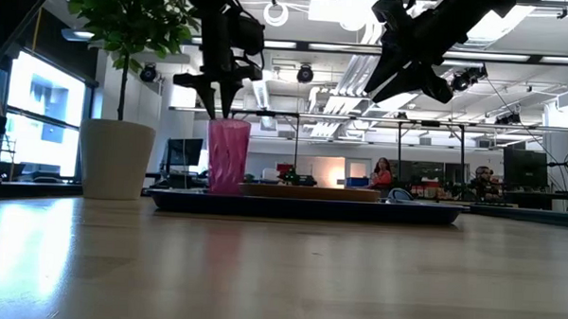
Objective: Pick and place plate/cup/fork/spoon on tray
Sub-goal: Return to Home Position
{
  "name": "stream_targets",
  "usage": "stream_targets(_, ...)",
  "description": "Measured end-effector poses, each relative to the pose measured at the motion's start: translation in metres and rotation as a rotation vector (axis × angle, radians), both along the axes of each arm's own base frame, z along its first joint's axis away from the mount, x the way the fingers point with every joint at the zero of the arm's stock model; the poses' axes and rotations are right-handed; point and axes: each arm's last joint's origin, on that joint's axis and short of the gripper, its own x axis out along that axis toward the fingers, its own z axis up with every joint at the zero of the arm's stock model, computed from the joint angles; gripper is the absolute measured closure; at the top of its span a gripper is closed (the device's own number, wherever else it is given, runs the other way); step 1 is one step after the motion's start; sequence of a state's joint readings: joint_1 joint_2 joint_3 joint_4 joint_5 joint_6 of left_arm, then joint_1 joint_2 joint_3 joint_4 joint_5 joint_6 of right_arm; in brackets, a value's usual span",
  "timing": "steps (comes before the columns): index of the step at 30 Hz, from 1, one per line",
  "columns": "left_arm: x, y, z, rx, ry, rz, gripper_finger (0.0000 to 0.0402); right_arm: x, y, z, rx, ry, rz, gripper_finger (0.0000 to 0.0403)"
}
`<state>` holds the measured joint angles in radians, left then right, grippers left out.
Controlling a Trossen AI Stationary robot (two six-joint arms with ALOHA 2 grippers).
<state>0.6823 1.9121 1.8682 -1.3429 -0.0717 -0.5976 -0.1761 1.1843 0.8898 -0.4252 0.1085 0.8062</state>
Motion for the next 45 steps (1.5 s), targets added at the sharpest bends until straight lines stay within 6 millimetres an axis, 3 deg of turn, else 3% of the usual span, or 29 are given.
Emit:
stream_targets(14,-0.004,-0.003,0.005,-0.016,0.027,-0.033,0.0278,0.000,0.000,0.000,0.002,-0.001,-0.003,0.0308)
stream_targets(31,-0.025,-0.011,0.039,0.061,-0.039,-0.129,0.0277,0.002,0.000,0.002,-0.002,-0.026,-0.003,0.0308)
stream_targets(38,-0.028,-0.033,0.060,0.104,-0.083,-0.245,0.0277,0.005,-0.001,0.007,-0.012,-0.086,-0.002,0.0308)
stream_targets(45,-0.012,-0.077,0.077,0.151,-0.158,-0.489,0.0277,0.007,-0.001,0.009,0.002,-0.126,-0.011,0.0308)
